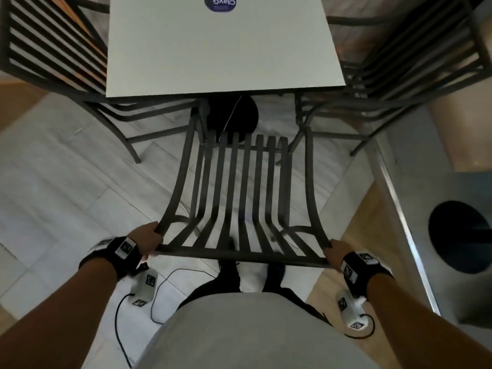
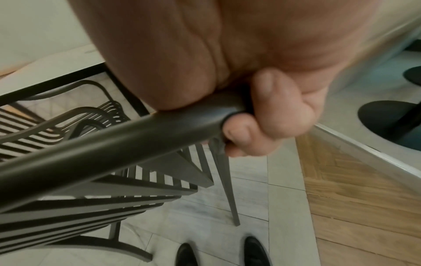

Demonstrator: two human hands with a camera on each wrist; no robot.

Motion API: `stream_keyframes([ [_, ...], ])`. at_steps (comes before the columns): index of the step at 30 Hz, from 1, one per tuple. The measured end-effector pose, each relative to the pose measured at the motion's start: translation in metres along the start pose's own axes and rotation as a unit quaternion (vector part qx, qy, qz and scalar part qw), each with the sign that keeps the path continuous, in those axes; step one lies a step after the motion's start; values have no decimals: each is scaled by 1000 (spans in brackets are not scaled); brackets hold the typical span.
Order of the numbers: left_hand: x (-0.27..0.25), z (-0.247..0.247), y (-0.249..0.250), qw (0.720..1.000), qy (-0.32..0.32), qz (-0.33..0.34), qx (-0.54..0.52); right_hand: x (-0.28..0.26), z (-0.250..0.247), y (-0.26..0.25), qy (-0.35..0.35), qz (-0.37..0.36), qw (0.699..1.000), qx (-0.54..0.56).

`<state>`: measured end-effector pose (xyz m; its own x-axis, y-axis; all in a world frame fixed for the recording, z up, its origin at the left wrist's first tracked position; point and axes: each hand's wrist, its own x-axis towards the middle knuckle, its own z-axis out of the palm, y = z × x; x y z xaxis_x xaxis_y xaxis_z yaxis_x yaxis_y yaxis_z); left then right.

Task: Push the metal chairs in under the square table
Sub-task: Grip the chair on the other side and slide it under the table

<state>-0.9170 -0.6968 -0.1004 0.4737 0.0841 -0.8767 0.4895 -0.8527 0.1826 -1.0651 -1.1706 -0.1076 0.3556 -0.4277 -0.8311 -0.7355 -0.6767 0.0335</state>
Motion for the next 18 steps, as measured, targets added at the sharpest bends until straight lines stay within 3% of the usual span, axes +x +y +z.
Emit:
stream_keyframes([
  [6,-10,30,-12,997,31,-21,-74,11,-14,13,5,-42,998,-43],
  [18,-8,36,38,990,54,-38,-125,52,-88,-5,21,-61,997,-34],
])
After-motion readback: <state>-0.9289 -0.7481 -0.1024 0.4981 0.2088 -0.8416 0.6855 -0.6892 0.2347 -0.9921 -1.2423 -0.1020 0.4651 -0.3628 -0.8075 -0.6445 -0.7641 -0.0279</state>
